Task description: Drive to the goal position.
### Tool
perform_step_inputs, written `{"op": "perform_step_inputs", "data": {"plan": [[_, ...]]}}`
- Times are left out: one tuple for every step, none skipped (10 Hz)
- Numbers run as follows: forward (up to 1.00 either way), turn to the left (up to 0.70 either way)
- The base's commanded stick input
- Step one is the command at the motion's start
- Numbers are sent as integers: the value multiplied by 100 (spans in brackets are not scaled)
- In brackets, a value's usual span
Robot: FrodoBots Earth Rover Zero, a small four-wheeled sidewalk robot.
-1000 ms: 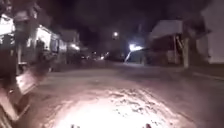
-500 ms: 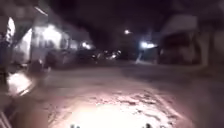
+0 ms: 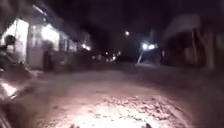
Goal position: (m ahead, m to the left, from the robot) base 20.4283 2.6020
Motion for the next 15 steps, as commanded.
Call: {"op": "perform_step_inputs", "data": {"plan": [[70, 0], [70, 0], [70, 0], [70, 0], [70, 0], [70, 0], [70, 0], [70, 0], [70, 0], [70, 0], [70, 0], [70, 0], [70, 0], [70, 0], [70, 0]]}}
